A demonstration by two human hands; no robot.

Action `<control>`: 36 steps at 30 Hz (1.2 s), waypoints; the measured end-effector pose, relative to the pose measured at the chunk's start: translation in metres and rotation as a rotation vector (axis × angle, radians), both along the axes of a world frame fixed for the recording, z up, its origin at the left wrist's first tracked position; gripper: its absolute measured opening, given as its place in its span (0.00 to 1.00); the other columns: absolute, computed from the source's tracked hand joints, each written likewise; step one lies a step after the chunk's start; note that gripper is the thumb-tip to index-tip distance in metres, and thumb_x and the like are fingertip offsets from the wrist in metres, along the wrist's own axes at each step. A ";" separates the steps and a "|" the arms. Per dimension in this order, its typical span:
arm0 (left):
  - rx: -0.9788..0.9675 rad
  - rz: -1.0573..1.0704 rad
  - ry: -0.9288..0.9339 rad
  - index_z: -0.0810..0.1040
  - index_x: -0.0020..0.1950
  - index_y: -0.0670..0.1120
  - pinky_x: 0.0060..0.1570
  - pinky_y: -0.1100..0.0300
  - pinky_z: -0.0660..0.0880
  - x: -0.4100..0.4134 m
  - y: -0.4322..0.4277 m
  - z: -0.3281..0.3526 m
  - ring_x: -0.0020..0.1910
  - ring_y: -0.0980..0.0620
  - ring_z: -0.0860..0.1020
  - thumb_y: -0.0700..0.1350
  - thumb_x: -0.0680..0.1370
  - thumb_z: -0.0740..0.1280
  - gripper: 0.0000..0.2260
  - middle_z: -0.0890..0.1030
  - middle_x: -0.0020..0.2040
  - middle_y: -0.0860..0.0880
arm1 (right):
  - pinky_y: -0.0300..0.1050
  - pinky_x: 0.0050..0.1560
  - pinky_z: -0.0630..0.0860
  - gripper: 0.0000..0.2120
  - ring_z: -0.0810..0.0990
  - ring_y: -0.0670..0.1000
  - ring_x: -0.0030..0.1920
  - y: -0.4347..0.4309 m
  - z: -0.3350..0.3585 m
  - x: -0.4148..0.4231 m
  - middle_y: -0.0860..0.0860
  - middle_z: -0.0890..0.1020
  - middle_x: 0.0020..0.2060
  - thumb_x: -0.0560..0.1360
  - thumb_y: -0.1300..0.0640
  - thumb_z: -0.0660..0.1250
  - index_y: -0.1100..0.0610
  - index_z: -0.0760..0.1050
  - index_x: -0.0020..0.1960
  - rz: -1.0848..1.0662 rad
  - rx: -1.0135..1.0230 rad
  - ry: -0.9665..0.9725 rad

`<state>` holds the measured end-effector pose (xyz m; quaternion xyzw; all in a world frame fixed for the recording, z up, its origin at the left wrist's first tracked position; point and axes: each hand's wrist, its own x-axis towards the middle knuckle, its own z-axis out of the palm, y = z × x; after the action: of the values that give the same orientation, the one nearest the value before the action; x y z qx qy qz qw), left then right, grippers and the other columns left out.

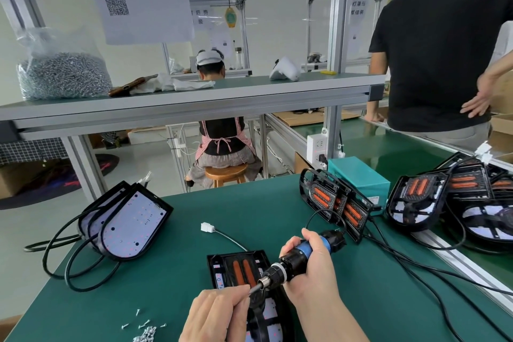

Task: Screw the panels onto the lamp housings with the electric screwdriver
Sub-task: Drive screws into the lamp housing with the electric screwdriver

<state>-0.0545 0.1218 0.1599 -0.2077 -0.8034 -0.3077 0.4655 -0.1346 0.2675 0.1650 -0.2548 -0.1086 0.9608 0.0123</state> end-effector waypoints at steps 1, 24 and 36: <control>0.006 -0.001 0.007 0.86 0.37 0.46 0.38 0.65 0.73 0.000 0.000 0.000 0.36 0.61 0.74 0.54 0.83 0.56 0.25 0.81 0.34 0.57 | 0.39 0.31 0.78 0.08 0.76 0.49 0.28 0.001 0.000 0.000 0.53 0.76 0.33 0.77 0.62 0.70 0.56 0.71 0.52 -0.003 0.001 0.003; 0.649 0.216 -0.762 0.76 0.62 0.53 0.47 0.63 0.67 -0.035 -0.030 -0.014 0.48 0.63 0.76 0.52 0.79 0.68 0.12 0.77 0.56 0.50 | 0.39 0.27 0.77 0.08 0.76 0.48 0.25 0.012 0.007 -0.018 0.52 0.77 0.27 0.77 0.62 0.70 0.58 0.70 0.47 -0.022 0.098 0.025; 0.737 -0.168 -1.187 0.78 0.59 0.51 0.51 0.56 0.79 -0.063 -0.034 -0.035 0.47 0.54 0.85 0.49 0.67 0.79 0.22 0.87 0.48 0.55 | 0.40 0.27 0.74 0.12 0.75 0.48 0.26 0.024 0.035 -0.057 0.51 0.76 0.28 0.77 0.64 0.69 0.57 0.71 0.58 -0.251 0.488 0.208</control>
<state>-0.1172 0.0882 0.1247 0.1052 -0.7463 -0.6562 -0.0369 -0.1916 0.2913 0.2004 -0.1561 -0.3025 0.9181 0.2030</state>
